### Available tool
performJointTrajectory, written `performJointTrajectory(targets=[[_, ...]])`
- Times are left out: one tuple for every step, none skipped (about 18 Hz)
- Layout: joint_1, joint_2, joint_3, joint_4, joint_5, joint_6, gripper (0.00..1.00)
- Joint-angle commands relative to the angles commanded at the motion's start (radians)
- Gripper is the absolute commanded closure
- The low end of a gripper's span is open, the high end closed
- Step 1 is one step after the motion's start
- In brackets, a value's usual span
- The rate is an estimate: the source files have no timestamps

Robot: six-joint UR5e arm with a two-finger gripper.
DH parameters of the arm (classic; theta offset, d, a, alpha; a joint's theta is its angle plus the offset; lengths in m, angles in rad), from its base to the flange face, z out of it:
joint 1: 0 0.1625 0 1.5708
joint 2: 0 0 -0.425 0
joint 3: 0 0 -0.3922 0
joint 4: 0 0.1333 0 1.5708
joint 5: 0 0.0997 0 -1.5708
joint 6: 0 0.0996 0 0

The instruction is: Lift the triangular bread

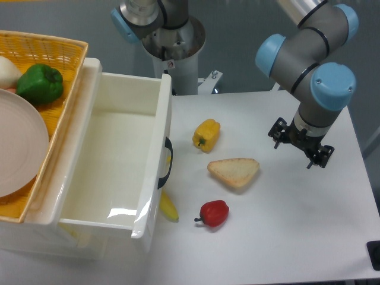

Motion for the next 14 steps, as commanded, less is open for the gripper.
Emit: performJointTrajectory(targets=[[0.0,0.0,0.0,-0.002,0.0,0.0,0.0],[0.0,-0.002,0.0,-0.002,0.0,-0.002,0.0],[0.0,-0.003,0.0,-0.002,-0.002,-0.006,0.0],[-0.002,-0.003,0.0,-0.003,-0.002,-0.012,0.0],[-0.003,-0.003,0.0,-0.003,0.005,-0.017,0.0],[-0.003,-0.002,-0.005,-0.009,0.006,-0.017,0.0],[0.0,0.0,-0.03,-0.009,0.005,-0.017,0.0],[0.008,0.009,-0.067,-0.003,-0.001,-0.023,0.0],[0.023,0.018,-0.095,-0.002,-0.005,-0.04,0.0],[0.028,0.024,-0.121,0.002,-0.006,-0.052,0.0],[0.028,0.031,-0.145,0.008,-0.006,-0.055,0.0],[0.02,0.032,-0.165,0.014,-0.006,-0.055,0.0],[0.012,0.031,-0.187,0.02,-0.006,-0.054,0.0],[-0.001,0.028,-0.202,0.029,-0.006,-0.055,0.0]])
